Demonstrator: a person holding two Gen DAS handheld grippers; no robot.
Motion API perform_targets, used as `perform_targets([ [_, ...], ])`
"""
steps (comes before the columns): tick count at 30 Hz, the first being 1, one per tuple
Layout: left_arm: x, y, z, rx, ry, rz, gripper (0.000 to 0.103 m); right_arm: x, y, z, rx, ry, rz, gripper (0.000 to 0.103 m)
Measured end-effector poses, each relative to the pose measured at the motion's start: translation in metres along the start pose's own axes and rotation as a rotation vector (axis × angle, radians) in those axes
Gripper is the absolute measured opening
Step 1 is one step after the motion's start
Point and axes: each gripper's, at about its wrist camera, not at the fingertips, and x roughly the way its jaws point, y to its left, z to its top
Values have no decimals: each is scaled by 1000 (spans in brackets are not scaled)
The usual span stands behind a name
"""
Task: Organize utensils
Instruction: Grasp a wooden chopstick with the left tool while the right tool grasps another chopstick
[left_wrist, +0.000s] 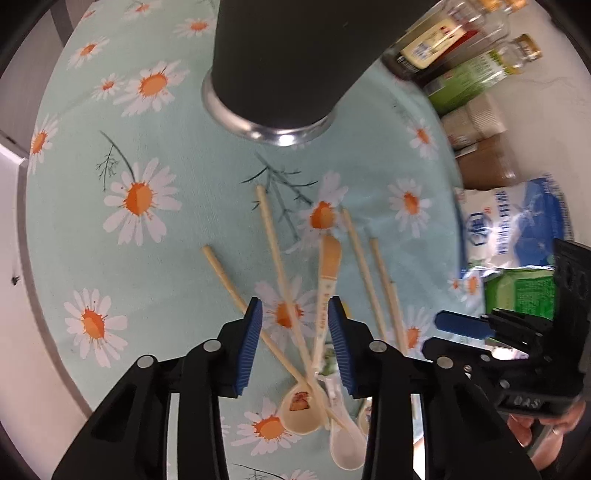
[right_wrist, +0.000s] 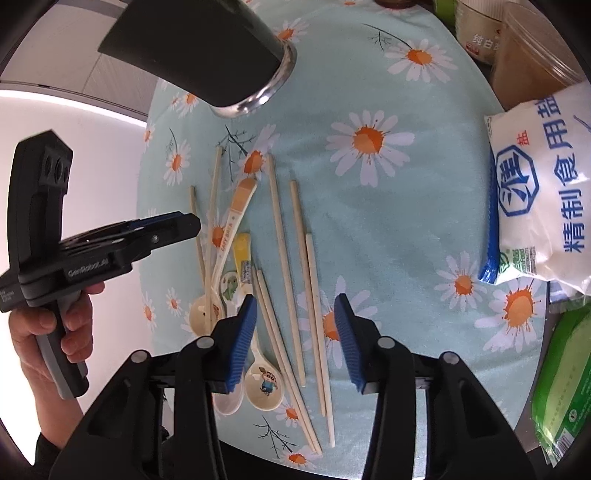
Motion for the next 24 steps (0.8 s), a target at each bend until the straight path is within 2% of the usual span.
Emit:
perform_targets([
  [4,7,-8,5,19,20,46,29,6,4,5,-25,35,-51,38],
  [6,11,-15,5,34,27,58,27,9,5,8,-35,53,-75,29],
  [10,20,-20,8,32,33,99,21,17,6,11,-40,78,-127,23],
  [14,29,-23,8,16,47,93,17,29,9,17,-48,84,-174,15],
  [18,36,-26,8,8,60,86,15,45,16,20,-56,89,-191,10],
  [24,40,-26,6,-3,48,91,7,64,19,28,-65,95,-193,10],
])
